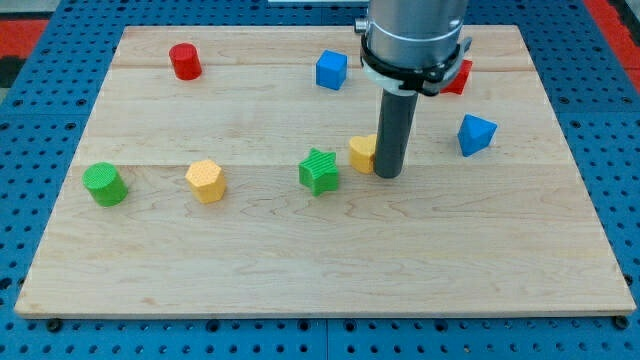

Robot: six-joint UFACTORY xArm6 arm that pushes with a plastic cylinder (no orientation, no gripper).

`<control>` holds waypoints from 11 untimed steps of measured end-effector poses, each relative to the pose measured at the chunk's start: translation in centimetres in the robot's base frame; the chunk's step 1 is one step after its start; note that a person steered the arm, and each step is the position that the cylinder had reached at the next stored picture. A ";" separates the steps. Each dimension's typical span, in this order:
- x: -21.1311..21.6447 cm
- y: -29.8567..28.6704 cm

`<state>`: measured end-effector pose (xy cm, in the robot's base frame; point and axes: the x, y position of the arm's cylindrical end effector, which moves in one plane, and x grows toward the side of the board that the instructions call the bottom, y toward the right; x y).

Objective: Push the blue cube towards the yellow heart

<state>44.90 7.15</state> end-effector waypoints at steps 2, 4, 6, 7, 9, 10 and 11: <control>-4.3 -5.8; -6.6 0.5; -16.4 1.9; -19.2 1.5; -17.7 -7.0; -14.5 -9.9; -13.8 -9.5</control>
